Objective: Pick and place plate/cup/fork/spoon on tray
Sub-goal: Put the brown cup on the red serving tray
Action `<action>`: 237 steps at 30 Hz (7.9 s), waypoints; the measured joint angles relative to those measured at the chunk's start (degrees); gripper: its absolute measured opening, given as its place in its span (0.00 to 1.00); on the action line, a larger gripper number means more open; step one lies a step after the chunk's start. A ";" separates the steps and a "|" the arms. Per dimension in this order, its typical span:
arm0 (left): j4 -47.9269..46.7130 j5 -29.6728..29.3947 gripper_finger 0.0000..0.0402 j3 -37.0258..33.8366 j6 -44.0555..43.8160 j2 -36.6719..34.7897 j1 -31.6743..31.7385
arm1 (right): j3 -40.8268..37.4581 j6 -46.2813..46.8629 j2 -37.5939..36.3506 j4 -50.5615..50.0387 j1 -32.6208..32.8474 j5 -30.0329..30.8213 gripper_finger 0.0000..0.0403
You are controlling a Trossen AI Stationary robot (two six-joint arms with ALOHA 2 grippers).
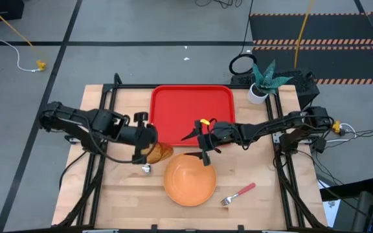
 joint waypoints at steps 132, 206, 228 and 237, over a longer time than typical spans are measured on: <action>37.06 -24.79 0.41 -29.31 -9.44 -5.74 18.53 | -21.35 16.33 8.66 23.58 -40.52 13.40 0.81; 109.67 17.94 0.65 -37.33 11.30 15.91 33.07 | -29.66 12.38 10.69 58.40 -30.16 1.34 0.81; 111.31 25.63 0.72 -37.33 12.35 16.75 32.25 | -26.81 18.71 10.67 62.55 -28.56 -13.36 0.81; 117.21 29.22 0.87 -37.33 12.43 20.79 32.19 | -26.73 18.40 10.73 62.53 -28.05 -13.92 0.81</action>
